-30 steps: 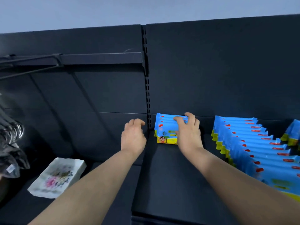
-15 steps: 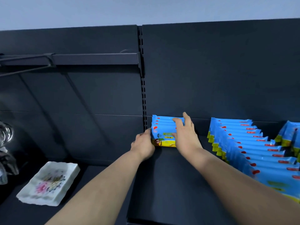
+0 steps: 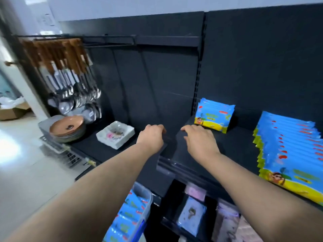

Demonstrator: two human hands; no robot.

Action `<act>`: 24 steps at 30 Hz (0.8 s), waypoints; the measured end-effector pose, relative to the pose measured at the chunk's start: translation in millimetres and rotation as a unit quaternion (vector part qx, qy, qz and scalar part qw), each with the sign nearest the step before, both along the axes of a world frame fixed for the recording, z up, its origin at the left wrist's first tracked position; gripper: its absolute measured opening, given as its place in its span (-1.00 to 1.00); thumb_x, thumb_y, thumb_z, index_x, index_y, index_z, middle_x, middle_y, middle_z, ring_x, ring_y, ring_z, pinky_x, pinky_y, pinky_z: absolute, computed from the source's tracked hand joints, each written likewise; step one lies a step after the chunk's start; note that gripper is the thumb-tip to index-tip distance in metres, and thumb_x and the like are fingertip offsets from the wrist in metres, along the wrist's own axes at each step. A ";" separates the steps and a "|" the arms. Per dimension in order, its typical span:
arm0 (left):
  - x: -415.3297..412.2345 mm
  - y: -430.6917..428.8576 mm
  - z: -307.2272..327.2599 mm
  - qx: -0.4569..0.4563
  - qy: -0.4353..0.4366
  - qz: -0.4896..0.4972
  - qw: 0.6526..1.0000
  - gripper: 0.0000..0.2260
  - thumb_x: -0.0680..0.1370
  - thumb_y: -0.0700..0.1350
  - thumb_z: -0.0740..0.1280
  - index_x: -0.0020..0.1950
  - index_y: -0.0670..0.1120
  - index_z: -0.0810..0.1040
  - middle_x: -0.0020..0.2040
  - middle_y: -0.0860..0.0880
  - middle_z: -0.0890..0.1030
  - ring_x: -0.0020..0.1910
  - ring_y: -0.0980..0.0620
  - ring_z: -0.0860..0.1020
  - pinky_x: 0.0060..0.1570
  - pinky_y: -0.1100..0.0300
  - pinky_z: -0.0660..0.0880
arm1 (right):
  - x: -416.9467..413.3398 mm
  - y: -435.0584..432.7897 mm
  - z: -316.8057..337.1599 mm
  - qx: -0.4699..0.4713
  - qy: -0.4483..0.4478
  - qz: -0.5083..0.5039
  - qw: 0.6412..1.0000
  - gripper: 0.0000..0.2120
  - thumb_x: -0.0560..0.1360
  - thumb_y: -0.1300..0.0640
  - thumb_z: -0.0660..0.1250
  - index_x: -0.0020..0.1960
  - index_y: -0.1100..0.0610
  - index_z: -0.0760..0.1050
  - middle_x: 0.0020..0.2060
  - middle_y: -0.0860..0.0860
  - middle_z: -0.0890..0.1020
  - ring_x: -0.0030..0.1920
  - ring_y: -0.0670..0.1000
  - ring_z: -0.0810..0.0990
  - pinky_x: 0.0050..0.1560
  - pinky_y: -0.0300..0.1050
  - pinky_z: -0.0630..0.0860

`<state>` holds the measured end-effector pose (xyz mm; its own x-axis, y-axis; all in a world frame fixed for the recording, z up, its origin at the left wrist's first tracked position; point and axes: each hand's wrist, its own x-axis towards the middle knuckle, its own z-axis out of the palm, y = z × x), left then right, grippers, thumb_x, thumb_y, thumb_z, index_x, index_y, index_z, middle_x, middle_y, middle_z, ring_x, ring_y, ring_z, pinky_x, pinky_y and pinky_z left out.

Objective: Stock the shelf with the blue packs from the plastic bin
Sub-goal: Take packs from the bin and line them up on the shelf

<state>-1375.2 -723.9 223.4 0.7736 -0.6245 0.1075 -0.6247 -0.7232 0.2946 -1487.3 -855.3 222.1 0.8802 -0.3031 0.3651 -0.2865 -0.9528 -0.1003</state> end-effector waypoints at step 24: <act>-115.0 321.9 -148.8 0.147 0.173 0.218 0.949 -0.57 0.48 -0.29 0.14 0.32 -0.03 0.46 0.25 -0.09 0.56 0.26 -0.12 0.48 0.20 0.06 0.46 | -35.3 240.3 -144.4 0.044 0.238 0.209 0.948 -0.64 0.51 0.24 0.17 0.26 -0.03 0.40 0.20 -0.04 0.51 0.25 0.06 0.43 0.18 -0.01 0.35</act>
